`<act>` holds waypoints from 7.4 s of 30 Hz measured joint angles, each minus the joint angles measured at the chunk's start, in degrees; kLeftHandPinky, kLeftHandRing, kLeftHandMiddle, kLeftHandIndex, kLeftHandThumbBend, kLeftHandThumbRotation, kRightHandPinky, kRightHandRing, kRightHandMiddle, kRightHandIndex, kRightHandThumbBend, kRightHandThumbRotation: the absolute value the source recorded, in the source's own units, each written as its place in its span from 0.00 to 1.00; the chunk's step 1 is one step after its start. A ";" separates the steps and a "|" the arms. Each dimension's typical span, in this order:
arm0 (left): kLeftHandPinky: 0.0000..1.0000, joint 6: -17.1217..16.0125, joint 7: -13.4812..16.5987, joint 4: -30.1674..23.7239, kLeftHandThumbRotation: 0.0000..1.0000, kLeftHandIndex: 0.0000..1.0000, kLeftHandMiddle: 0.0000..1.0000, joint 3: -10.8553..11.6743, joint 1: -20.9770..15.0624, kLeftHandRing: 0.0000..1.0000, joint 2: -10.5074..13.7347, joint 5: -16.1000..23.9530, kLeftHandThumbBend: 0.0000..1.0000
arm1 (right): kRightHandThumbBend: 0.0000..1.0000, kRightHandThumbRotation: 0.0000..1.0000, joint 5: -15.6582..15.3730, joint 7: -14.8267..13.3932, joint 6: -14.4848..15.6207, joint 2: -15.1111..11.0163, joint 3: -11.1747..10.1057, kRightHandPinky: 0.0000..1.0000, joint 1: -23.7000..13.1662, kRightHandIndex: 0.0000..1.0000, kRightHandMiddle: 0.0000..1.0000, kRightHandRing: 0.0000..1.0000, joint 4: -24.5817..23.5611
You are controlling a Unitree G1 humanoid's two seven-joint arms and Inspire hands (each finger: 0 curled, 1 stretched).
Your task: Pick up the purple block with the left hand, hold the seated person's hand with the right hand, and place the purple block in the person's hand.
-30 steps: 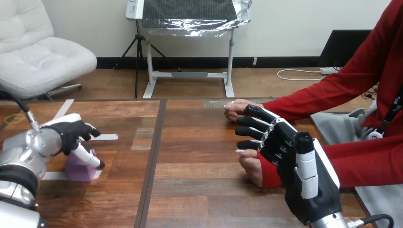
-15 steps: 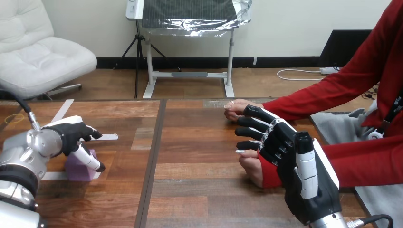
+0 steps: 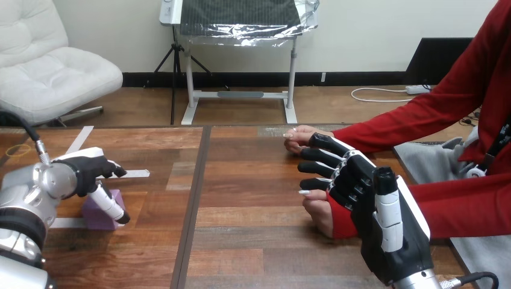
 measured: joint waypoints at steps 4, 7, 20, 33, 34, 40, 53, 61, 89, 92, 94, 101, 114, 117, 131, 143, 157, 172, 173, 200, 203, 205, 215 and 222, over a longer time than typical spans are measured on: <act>0.83 -0.01 -0.21 -0.01 0.00 0.93 0.96 -0.32 0.00 0.98 0.56 1.11 0.80 | 0.80 1.00 0.00 0.01 0.00 0.00 0.00 0.68 0.00 0.81 0.78 0.76 0.00; 0.83 0.00 -0.19 -0.01 0.00 0.92 0.95 -0.40 0.00 0.97 0.68 1.33 0.83 | 0.80 1.00 0.00 0.01 0.00 0.00 0.00 0.68 0.00 0.81 0.78 0.76 0.00; 0.84 0.90 2.57 -0.02 0.00 0.90 0.92 -2.96 -0.03 0.93 0.74 5.34 0.86 | 0.81 1.00 0.00 0.01 0.00 0.00 0.00 0.68 0.00 0.81 0.78 0.76 0.00; 0.86 0.96 4.84 -0.02 0.00 0.89 0.90 -4.86 -0.09 0.90 0.74 7.66 0.84 | 0.80 1.00 0.00 0.01 0.00 -0.01 0.00 0.68 0.00 0.81 0.78 0.77 0.00; 0.86 0.96 5.02 -0.02 0.00 0.89 0.90 -4.98 -0.09 0.90 0.73 7.77 0.84 | 0.80 1.00 0.00 0.02 0.00 -0.01 0.00 0.68 0.00 0.81 0.78 0.77 0.00; 0.85 1.01 5.90 -0.02 0.00 0.88 0.89 -5.26 -0.09 0.90 0.68 8.01 0.82 | 0.80 1.00 0.01 0.04 0.00 -0.01 0.00 0.68 0.00 0.81 0.78 0.77 0.00; 0.73 0.75 8.39 -0.02 0.00 0.83 0.83 -6.31 -0.08 0.83 0.61 8.15 0.74 | 0.80 1.00 -0.09 0.03 0.00 -0.01 0.00 0.68 0.00 0.81 0.79 0.76 0.00; 0.37 1.33 8.42 -0.05 0.00 0.80 0.52 -5.97 -0.08 0.44 0.38 6.85 0.71 | 0.81 1.00 -0.09 0.03 -0.01 0.00 0.00 0.68 0.00 0.81 0.78 0.76 0.00; 0.52 0.56 5.76 -0.18 0.00 0.76 0.73 -4.22 -0.08 0.61 0.33 2.98 0.68 | 0.82 1.00 -0.08 0.01 -0.01 -0.01 0.00 0.68 0.00 0.81 0.78 0.76 -0.01; 0.55 0.49 5.34 -0.20 0.00 0.77 0.74 -4.07 -0.08 0.64 0.33 2.96 0.68 | 0.82 1.00 -0.08 0.01 -0.01 -0.01 0.00 0.68 0.00 0.81 0.78 0.76 -0.01; 0.58 0.49 5.02 -0.23 0.00 0.77 0.75 -4.01 -0.08 0.66 0.33 2.95 0.68 | 0.82 1.00 -0.08 0.01 -0.01 -0.01 0.00 0.68 0.00 0.81 0.78 0.76 -0.01; 0.62 0.49 4.22 -0.23 0.00 0.78 0.79 -3.99 -0.08 0.70 0.27 2.95 0.69 | 0.82 1.00 -0.08 0.01 -0.01 -0.01 0.00 0.68 0.00 0.81 0.78 0.76 -0.02; 0.63 0.48 3.47 -0.23 0.00 0.80 0.82 -3.89 -0.08 0.74 0.25 2.84 0.72 | 0.81 1.00 -0.09 0.00 -0.01 0.00 0.00 0.67 0.00 0.81 0.78 0.76 -0.02; 0.63 0.49 3.36 -0.23 0.00 0.80 0.83 -3.86 -0.08 0.75 0.25 2.66 0.73 | 0.81 1.00 -0.09 -0.01 -0.01 0.00 0.00 0.67 0.00 0.81 0.78 0.76 -0.02; 0.69 1.97 3.12 -0.22 0.00 0.83 0.86 -3.93 -0.08 0.82 -0.26 2.84 0.76 | 0.81 1.00 -0.18 -0.18 -0.01 0.01 0.00 0.67 0.00 0.81 0.78 0.76 -0.02; 0.79 3.31 3.24 -0.22 0.00 0.84 0.88 -3.96 -0.08 0.87 -1.19 3.18 0.75 | 0.81 1.00 -0.18 -0.18 -0.01 0.00 0.00 0.67 0.00 0.81 0.78 0.76 -0.02; 0.66 2.89 3.97 -0.22 0.00 0.83 0.81 -4.05 -0.08 0.73 -1.45 3.57 0.73 | 0.82 1.00 -0.16 -0.32 0.00 0.01 0.00 0.66 0.00 0.80 0.78 0.75 -0.04; 0.55 1.54 4.33 -0.23 0.00 0.77 0.72 -4.33 -0.08 0.63 -1.42 4.42 0.71 | 0.82 1.00 -0.12 -0.37 0.00 0.01 0.00 0.66 0.00 0.80 0.78 0.76 -0.05; 0.54 1.51 4.33 -0.23 0.00 0.77 0.71 -4.33 -0.08 0.62 -1.42 4.50 0.71 | 0.82 1.00 -0.11 -0.37 0.00 0.01 0.00 0.66 0.00 0.80 0.78 0.75 -0.05; 0.25 2.00 5.85 -0.30 0.00 0.66 0.48 -4.32 -0.08 0.35 -1.39 4.94 0.66 | 0.83 1.00 -0.12 -0.50 0.03 0.01 0.00 0.66 0.00 0.80 0.78 0.76 -1.46; 0.27 2.01 6.15 -0.30 0.00 0.64 0.49 -4.31 -0.08 0.38 -1.40 4.90 0.66 | 0.83 1.00 -0.12 -0.50 0.04 0.01 0.00 0.66 0.00 0.80 0.78 0.75 -1.51; 0.29 2.00 6.45 -0.30 0.00 0.62 0.50 -4.28 -0.08 0.40 -1.39 4.83 0.65 | 0.83 1.00 -0.12 -0.50 0.04 0.01 0.00 0.66 0.00 0.80 0.78 0.75 -1.52; 0.36 1.88 8.34 -0.30 0.00 0.56 0.54 -3.81 -0.05 0.47 -1.40 4.24 0.66 | 0.82 1.00 -0.15 -0.65 0.05 0.02 0.00 0.67 0.00 0.80 0.78 0.75 -1.54; 0.34 1.83 9.70 -0.30 0.00 0.55 0.52 -3.66 -0.04 0.44 -1.40 3.21 0.67 | 0.82 1.00 -0.15 -0.69 0.05 0.02 0.00 0.66 0.00 0.80 0.78 0.75 -1.54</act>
